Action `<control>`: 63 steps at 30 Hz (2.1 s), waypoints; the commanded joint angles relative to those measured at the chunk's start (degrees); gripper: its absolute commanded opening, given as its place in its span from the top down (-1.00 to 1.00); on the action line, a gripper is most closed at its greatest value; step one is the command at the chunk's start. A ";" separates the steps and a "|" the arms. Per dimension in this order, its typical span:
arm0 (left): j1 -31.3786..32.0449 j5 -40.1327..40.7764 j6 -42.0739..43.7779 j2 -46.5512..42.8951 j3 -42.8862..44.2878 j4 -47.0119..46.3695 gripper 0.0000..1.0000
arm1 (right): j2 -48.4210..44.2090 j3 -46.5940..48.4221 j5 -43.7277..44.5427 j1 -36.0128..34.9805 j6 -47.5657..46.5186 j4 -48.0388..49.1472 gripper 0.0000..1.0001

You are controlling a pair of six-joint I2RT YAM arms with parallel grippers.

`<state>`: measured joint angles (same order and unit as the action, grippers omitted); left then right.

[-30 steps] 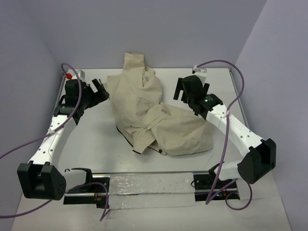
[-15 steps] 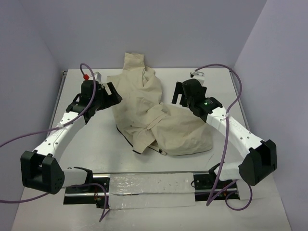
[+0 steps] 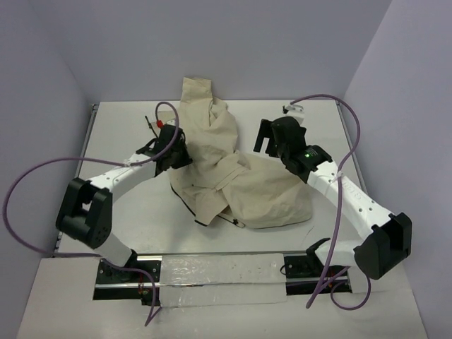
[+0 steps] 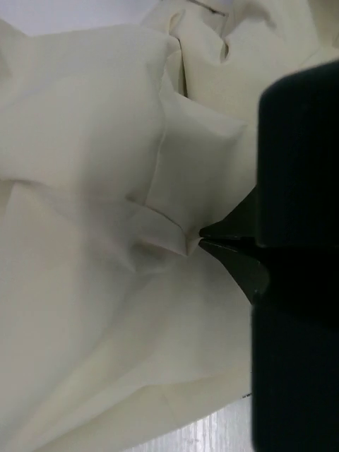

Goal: Zip up the jacket

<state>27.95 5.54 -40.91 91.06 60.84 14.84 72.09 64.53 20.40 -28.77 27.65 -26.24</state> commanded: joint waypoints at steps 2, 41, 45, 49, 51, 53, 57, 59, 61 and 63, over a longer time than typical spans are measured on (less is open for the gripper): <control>11.22 4.59 5.27 3.60 17.53 1.85 1.00 | -6.66 0.12 7.62 -0.11 -2.09 -1.50 -1.00; -14.16 -2.59 -3.82 -1.50 9.41 4.23 -0.35 | 8.14 7.67 -2.72 -15.78 -4.98 -5.50 -1.00; -15.85 -0.20 -2.98 8.16 15.19 3.24 -0.25 | 8.77 5.93 2.45 -15.44 1.48 -7.80 -0.95; -15.99 2.18 -1.49 16.28 21.10 3.67 -0.38 | 4.32 1.45 3.11 -15.45 3.95 -5.85 -1.00; -15.99 2.17 -0.12 20.49 25.00 4.43 -0.51 | 2.57 0.14 2.63 -15.46 4.17 -5.17 -1.00; -15.99 2.48 0.95 23.79 28.86 5.75 -0.59 | 1.53 0.21 3.11 -15.43 4.34 -6.01 -1.00; -16.05 2.31 2.39 29.76 34.03 6.92 -0.41 | 0.85 1.34 5.08 -15.43 4.43 -8.44 -1.00; -15.99 1.95 2.80 32.09 36.23 7.44 -0.28 | 0.50 1.63 5.83 -15.43 4.20 -9.25 -1.00; -15.99 1.92 2.85 33.60 37.47 7.95 -0.26 | 0.34 1.89 6.50 -15.36 4.01 -9.59 -1.00; -15.99 2.24 2.85 34.48 38.17 8.23 -0.27 | 0.29 2.10 6.93 -15.35 3.91 -10.01 -1.00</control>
<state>11.93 7.01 -39.57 123.58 95.43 21.64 74.28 64.71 23.53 -44.47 31.07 -34.37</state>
